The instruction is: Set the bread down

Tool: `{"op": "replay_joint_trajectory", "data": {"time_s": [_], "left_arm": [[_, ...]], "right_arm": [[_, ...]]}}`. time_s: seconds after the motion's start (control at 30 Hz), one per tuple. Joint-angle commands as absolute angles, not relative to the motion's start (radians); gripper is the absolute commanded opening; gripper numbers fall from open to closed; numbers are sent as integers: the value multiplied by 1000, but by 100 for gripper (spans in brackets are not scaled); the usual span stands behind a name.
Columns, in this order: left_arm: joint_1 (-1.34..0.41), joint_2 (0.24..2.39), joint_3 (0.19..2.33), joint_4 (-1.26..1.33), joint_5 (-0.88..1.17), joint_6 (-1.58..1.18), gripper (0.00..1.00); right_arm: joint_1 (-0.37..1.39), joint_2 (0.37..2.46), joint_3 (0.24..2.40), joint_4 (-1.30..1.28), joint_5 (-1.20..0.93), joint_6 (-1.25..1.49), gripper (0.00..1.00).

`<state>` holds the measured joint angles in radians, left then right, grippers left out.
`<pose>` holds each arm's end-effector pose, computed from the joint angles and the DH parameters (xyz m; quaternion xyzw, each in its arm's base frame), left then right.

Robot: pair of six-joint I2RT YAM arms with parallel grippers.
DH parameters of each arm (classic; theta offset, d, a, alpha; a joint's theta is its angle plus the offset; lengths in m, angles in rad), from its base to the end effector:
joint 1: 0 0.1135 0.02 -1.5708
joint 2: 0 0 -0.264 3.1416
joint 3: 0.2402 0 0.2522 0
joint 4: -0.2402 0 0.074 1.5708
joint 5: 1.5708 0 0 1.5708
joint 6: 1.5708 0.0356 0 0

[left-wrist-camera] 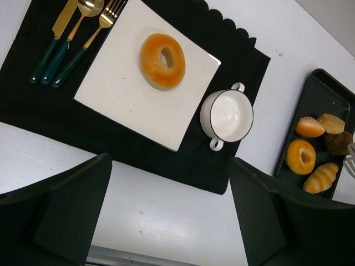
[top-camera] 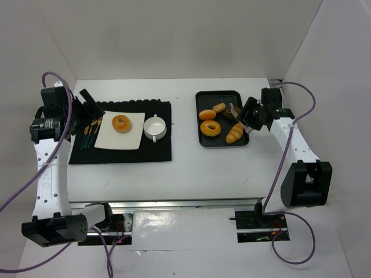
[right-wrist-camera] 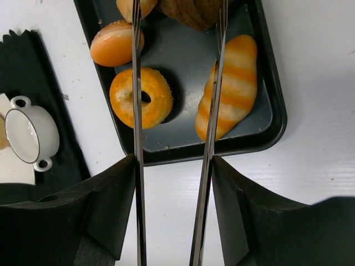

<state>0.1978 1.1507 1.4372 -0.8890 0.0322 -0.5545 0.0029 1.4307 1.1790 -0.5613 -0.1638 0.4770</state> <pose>0.2166 0.0422 0.4192 -0.3181 0.8258 -0.0966 0.4555 0.3103 0.0067 0.2928 0.1880 0.9072 0.1614 0.3400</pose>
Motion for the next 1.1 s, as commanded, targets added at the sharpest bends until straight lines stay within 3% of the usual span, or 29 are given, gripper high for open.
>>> {"op": "replay_joint_trajectory", "data": {"time_s": [0.0, 0.73, 0.97, 1.07], "left_arm": [[204, 1146, 1424, -853, 48, -551, 100], [204, 1146, 1414, -853, 48, -541, 100], [204, 1137, 1414, -853, 48, -541, 100], [204, 1137, 1414, -853, 48, -541, 100]], "right_arm": [[-5, 1443, 1180, -491, -193, 500, 64], [-41, 1555, 1160, -390, -215, 581, 66], [-51, 1537, 1170, -379, -224, 591, 46], [-51, 1500, 1195, -414, -198, 568, 43]]}}
